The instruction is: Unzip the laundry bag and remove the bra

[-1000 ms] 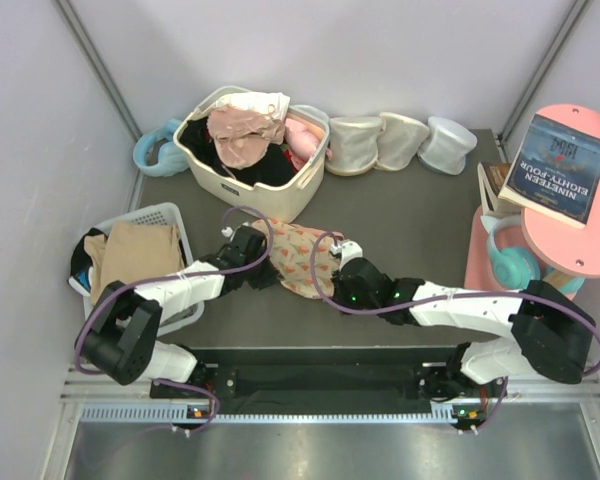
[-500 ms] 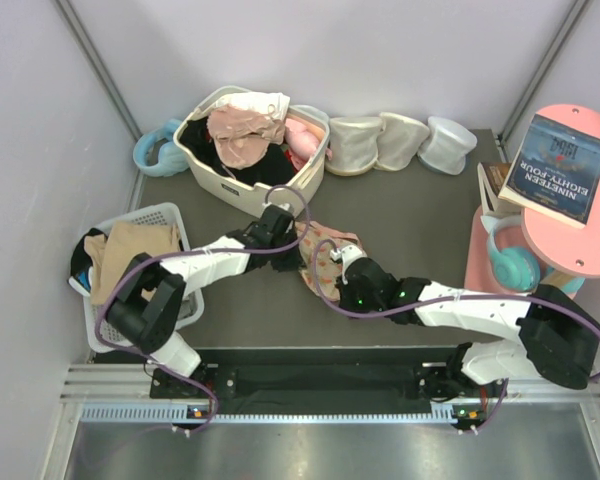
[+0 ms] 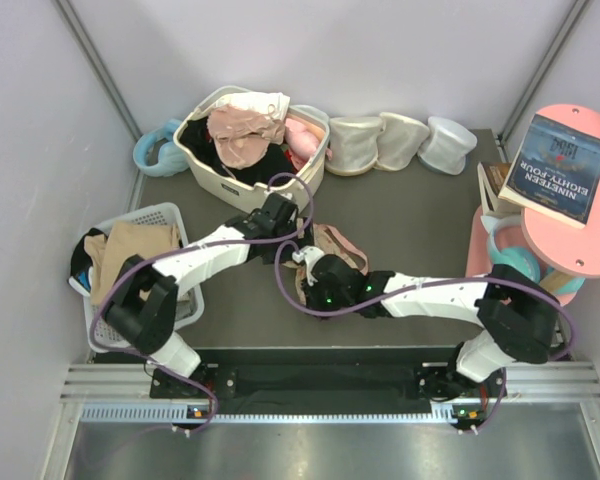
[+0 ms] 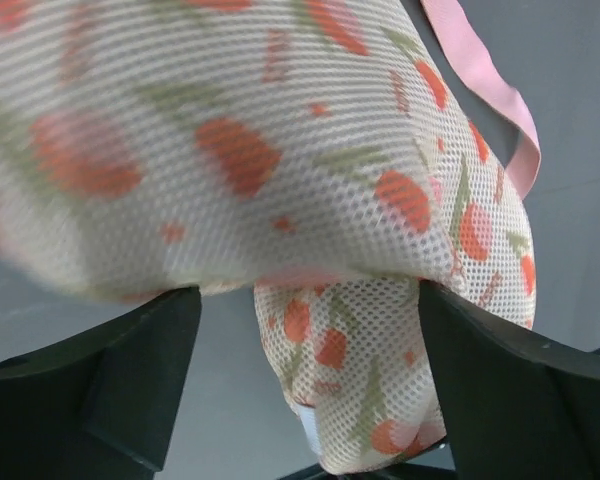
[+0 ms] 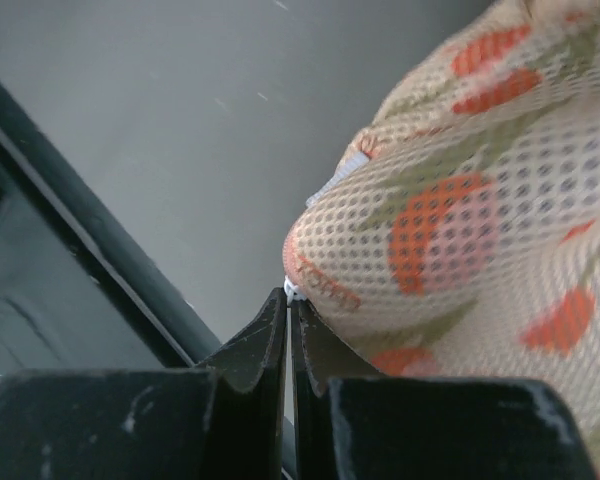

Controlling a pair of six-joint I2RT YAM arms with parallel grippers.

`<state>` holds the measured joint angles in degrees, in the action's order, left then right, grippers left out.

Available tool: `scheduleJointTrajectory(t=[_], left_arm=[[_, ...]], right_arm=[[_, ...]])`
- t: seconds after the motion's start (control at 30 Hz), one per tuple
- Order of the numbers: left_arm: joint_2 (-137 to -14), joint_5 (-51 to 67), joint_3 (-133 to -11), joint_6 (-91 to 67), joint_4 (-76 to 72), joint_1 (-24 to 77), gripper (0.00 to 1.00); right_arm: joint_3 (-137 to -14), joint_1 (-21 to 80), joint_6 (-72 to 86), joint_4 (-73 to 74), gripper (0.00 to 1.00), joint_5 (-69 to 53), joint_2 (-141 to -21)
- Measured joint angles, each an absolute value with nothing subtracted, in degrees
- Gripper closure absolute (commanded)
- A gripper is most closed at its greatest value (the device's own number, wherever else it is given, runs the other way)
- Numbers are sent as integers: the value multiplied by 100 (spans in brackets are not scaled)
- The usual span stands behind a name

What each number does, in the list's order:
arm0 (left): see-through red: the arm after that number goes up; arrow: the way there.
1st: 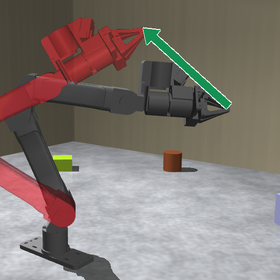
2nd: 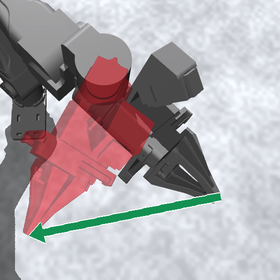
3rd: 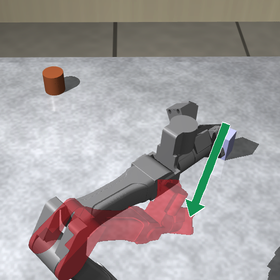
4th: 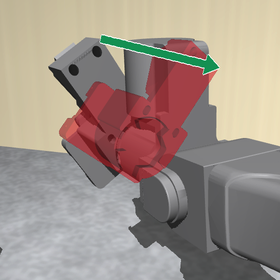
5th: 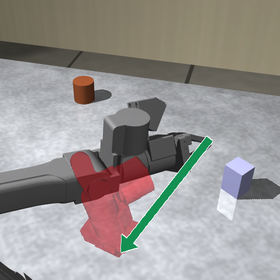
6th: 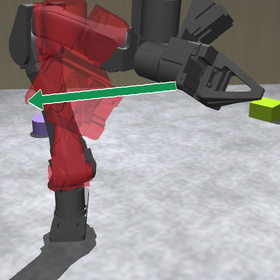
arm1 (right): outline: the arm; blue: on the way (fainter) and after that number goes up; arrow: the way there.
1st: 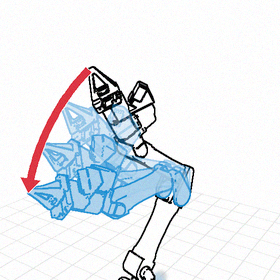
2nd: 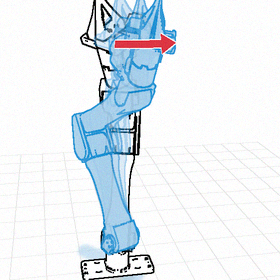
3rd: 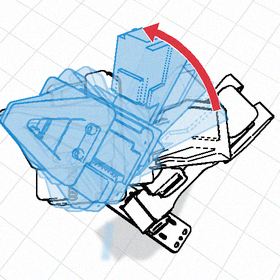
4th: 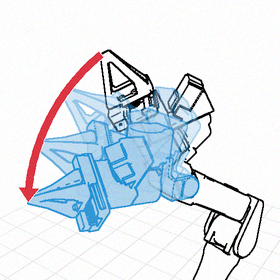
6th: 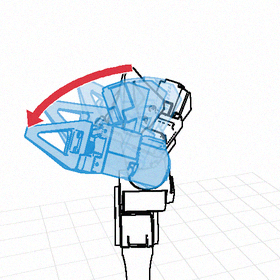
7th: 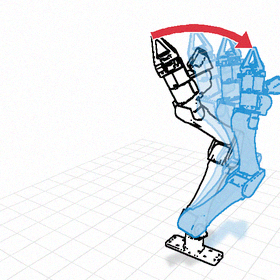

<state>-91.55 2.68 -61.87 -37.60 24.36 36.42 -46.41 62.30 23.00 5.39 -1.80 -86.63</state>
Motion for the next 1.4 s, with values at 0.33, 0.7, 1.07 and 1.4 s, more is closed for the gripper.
scheduleJointTrajectory(t=[0.33,0.7,1.07,1.4], left_arm=[[-6582,-1004,-4624,-4641,2681,3411,3],[-5800,-591,-3673,-5653,2370,3474,18],[-4945,-628,-3238,-6399,2882,3529,13],[-5142,-353,-3129,-6501,2724,3535,30]], right_arm=[[-5516,6698,2119,-97,100,-864,-9332],[-5732,6788,2058,-99,100,-1138,-9544],[-5610,6757,2329,-51,100,-921,-9535],[-5400,6700,2532,3,100,-672,-9362]])
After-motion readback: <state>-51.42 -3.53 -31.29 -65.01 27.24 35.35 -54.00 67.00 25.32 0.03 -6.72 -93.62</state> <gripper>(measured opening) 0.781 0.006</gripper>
